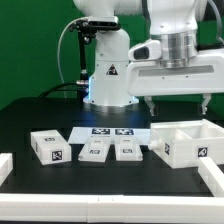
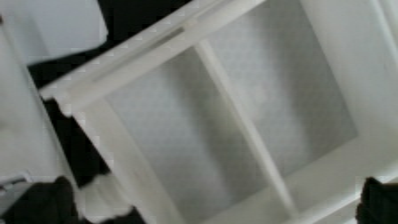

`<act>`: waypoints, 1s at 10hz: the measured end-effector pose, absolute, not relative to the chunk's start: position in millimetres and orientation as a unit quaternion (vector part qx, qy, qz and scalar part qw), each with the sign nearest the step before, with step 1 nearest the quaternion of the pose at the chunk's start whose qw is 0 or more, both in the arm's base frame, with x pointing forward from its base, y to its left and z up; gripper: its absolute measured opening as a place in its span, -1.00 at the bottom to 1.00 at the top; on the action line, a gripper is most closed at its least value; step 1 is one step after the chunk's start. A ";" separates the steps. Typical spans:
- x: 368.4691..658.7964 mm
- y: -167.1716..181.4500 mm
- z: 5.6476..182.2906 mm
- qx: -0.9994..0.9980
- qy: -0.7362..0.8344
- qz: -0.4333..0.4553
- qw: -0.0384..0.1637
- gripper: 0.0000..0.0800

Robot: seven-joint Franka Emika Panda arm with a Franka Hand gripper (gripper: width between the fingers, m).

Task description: Assemble cabinet

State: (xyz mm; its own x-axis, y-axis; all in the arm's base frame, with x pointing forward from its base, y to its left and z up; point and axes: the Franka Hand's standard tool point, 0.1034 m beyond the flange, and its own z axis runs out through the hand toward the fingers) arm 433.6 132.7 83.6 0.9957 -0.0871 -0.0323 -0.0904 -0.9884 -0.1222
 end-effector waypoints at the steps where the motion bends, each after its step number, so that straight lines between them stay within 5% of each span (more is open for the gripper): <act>1: 431.6 153.2 80.5 -0.998 -0.001 0.009 0.055 0.99; 3: 428.1 185.7 80.4 -0.996 -0.085 -0.007 0.032 0.99; 6: 430.0 177.9 76.2 -0.996 -0.078 -0.007 0.031 0.99; 10: 412.9 204.5 38.3 -0.996 -0.089 -0.006 0.020 0.99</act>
Offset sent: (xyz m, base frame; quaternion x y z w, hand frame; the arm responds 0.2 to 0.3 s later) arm 0.0000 0.0000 0.0000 0.0000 0.0000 -0.0650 0.9979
